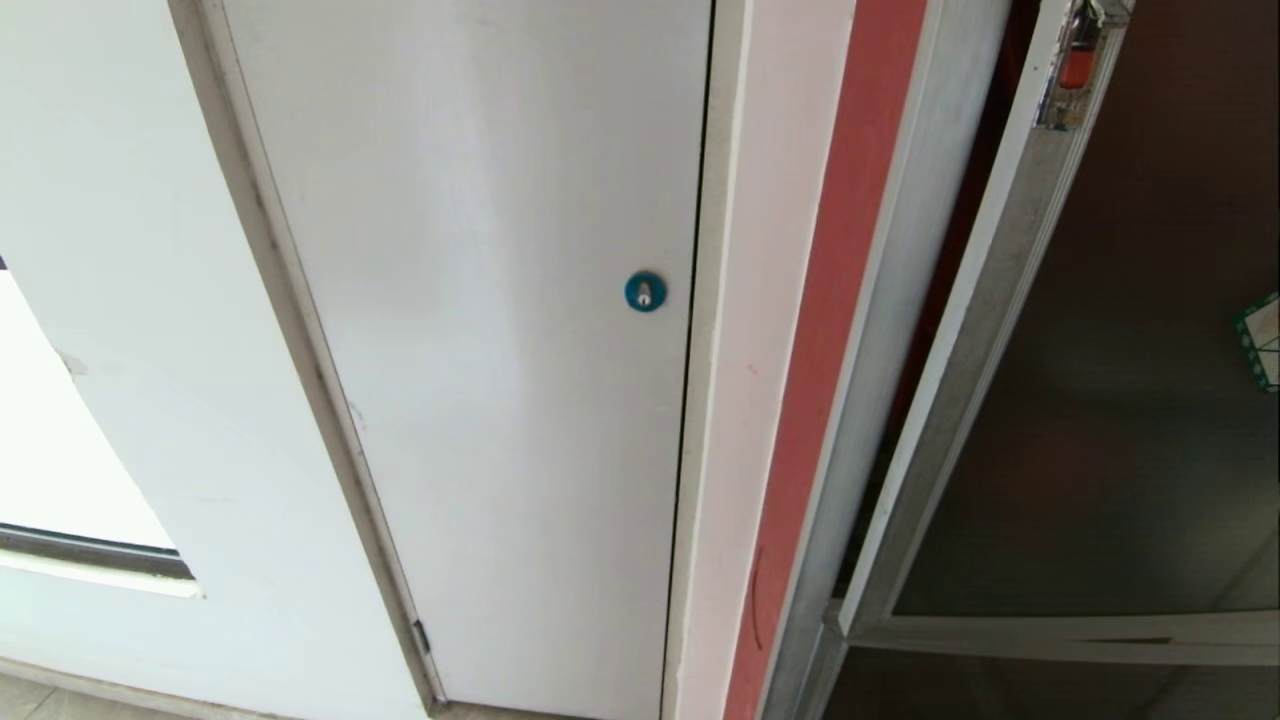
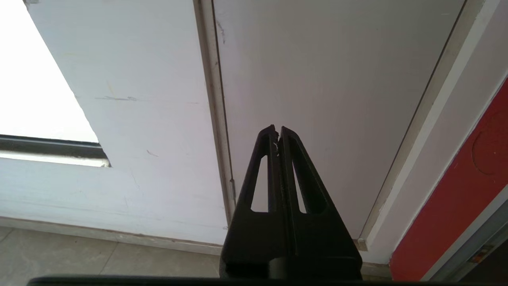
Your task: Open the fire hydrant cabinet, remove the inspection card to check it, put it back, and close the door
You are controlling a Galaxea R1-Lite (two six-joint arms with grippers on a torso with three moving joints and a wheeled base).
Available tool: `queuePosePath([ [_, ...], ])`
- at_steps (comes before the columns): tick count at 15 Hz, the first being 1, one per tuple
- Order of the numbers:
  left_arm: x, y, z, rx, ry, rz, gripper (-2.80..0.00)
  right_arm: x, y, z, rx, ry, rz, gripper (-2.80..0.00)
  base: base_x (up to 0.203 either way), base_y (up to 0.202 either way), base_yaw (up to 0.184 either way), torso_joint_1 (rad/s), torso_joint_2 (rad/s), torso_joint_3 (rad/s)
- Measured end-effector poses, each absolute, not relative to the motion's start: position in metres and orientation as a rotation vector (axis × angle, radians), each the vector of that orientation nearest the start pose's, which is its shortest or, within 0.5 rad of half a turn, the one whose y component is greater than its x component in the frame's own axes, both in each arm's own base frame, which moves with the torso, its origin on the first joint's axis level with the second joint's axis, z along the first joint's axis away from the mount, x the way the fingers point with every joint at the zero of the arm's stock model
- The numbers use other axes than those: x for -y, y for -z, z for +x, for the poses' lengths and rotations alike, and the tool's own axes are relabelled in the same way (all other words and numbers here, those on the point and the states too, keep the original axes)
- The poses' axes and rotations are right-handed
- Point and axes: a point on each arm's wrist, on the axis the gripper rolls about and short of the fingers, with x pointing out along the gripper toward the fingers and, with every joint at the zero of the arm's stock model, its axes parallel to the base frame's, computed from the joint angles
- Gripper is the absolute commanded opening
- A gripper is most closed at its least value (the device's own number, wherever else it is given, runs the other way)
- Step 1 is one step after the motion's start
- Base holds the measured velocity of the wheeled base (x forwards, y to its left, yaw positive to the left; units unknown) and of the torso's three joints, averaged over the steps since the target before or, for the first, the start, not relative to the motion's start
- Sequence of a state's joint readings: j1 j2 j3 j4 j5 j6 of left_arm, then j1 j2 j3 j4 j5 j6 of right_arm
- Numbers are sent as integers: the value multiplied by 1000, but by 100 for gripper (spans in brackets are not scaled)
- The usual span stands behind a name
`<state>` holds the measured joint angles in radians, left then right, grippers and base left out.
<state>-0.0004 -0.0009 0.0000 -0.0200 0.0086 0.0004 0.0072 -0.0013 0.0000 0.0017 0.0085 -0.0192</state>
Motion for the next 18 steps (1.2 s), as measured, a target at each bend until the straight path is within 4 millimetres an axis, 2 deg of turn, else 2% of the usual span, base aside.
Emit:
queuePosePath([
  [3,0,-78,-23,25,-10,-2,-280,0,-75,-23,0,-15,-19,-280,0,0,0,0,0,0],
  [5,0,-85,-25,52,-2,-2,-280,0,-75,-23,0,-16,-19,-280,0,0,0,0,0,0],
  [8,2,-128,-32,136,91,1,-280,0,-75,-23,0,-16,-20,-280,0,0,0,0,0,0],
  [10,4,-159,-25,113,189,-1,-280,0,-75,-23,0,-16,-20,-280,0,0,0,0,0,0],
  [13,9,-202,8,7,407,-11,-280,0,-75,-23,0,-16,-20,-280,0,0,0,0,0,0],
  [16,20,-231,69,-111,682,-45,-280,0,-75,-23,0,-16,-20,-280,0,0,0,0,0,0],
  [18,40,-237,112,-160,856,-61,-280,0,-75,-23,0,-15,-19,-280,0,0,0,0,0,0],
])
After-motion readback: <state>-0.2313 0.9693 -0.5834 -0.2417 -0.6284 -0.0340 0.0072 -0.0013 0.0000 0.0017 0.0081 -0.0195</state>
